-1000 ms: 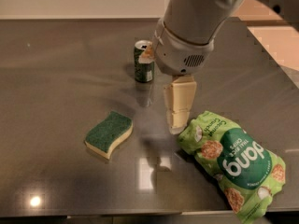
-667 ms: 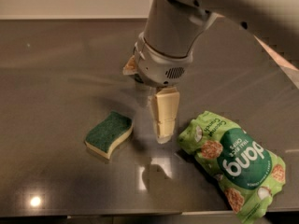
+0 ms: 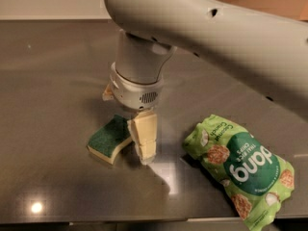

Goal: Pick sponge

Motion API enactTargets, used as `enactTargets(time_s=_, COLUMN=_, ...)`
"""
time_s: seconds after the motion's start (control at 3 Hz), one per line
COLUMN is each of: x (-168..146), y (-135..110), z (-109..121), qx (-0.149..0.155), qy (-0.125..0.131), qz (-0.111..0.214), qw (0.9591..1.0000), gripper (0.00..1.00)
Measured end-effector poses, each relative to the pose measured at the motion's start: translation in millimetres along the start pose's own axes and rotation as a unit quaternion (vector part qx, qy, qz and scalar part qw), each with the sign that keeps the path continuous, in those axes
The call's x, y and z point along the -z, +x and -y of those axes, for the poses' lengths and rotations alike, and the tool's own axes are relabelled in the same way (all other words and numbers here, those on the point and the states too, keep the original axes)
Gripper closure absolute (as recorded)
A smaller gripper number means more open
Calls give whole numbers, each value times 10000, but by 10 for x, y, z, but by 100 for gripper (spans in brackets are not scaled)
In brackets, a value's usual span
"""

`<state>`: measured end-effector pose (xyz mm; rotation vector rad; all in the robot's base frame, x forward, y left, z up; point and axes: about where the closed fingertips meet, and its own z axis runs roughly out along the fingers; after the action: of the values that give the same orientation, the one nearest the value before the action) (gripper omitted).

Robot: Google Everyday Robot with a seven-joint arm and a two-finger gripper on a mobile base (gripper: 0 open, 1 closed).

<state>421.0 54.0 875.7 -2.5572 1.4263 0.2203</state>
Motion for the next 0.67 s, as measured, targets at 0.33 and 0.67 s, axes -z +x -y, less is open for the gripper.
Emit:
enactTargets(time_s=0.33, x=-215, y=-121, z=78, qx=256, qy=-147, qz=-84, qw=9995, gripper=0)
enactTargets(time_s=0.67, x=-370, y=-160, z=171, qx=422, qy=-248, qz=-170, qw=9987, gripper=0)
